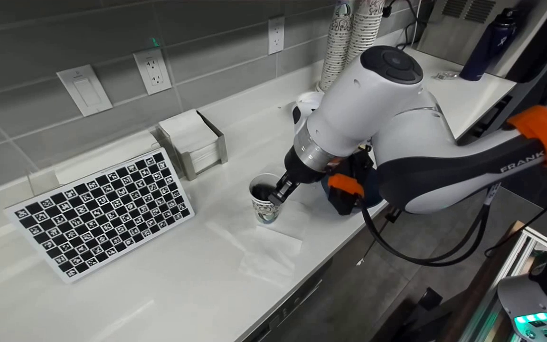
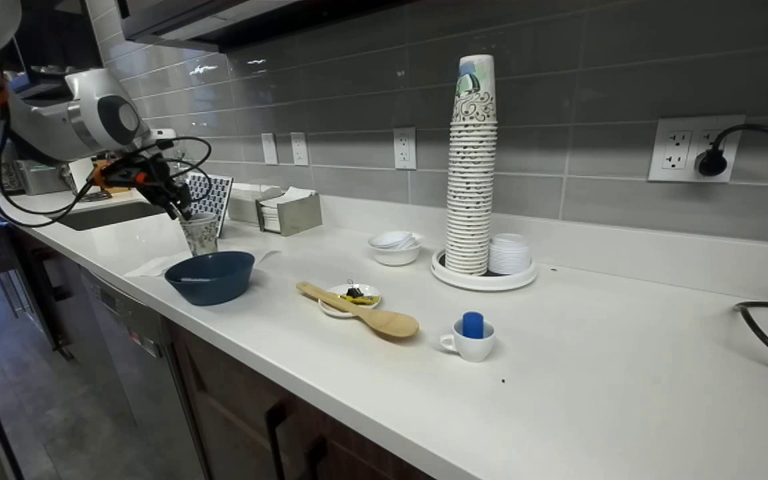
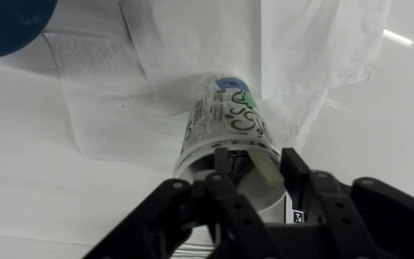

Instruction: Remove the plastic spoon from the paper cup and put it in the blue bowl

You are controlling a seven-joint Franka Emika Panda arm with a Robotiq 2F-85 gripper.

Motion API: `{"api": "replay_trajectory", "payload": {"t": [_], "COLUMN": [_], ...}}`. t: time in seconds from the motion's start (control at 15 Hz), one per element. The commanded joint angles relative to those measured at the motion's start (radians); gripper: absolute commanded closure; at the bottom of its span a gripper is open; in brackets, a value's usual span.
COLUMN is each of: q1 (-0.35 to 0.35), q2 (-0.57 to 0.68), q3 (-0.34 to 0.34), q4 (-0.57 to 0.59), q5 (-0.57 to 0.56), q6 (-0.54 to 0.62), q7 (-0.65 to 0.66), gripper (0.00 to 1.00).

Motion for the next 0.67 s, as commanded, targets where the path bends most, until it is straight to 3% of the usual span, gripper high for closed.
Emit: {"api": "replay_trajectory", "payload": {"t": [0.0, 0.13, 0.6], "q1": [0.010, 0.011, -0.002], "q2": [0.015, 0.007, -0.056], "q3": [-0.017, -0.020, -0.024], "q4": [0.033, 0.032, -0.006], "q5": [-0.045, -0.050, -0.034], "q6": [-0.015, -0.017, -0.017], "q7": [0.064, 0.079, 0.066], "gripper": [0.88, 1.00, 0.97]}}
